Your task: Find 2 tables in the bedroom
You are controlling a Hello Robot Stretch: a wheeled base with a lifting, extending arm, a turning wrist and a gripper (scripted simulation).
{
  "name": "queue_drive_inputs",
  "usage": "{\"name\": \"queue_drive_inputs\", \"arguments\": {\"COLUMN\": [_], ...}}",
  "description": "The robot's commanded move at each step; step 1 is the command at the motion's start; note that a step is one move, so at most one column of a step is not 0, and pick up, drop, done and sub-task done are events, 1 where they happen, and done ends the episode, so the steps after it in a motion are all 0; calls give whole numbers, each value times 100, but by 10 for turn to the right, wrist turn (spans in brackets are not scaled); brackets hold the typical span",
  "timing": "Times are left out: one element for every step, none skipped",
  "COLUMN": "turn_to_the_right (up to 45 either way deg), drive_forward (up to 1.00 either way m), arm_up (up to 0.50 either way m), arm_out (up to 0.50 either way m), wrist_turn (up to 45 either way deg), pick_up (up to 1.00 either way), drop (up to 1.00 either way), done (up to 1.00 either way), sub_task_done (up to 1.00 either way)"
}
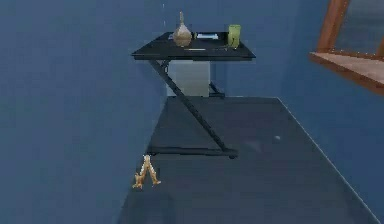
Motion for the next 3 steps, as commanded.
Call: {"name": "queue_drive_inputs", "arguments": {"turn_to_the_right": [60,0,300], "drive_forward": [0,50,0], "arm_up": [0,0,0], "arm_out": [0,0,0], "wrist_turn": [0,0,0], "pick_up": [0,0,0], "drop": [0,0,0], "done": [0,0,0], "sub_task_done": [0,0,0]}}
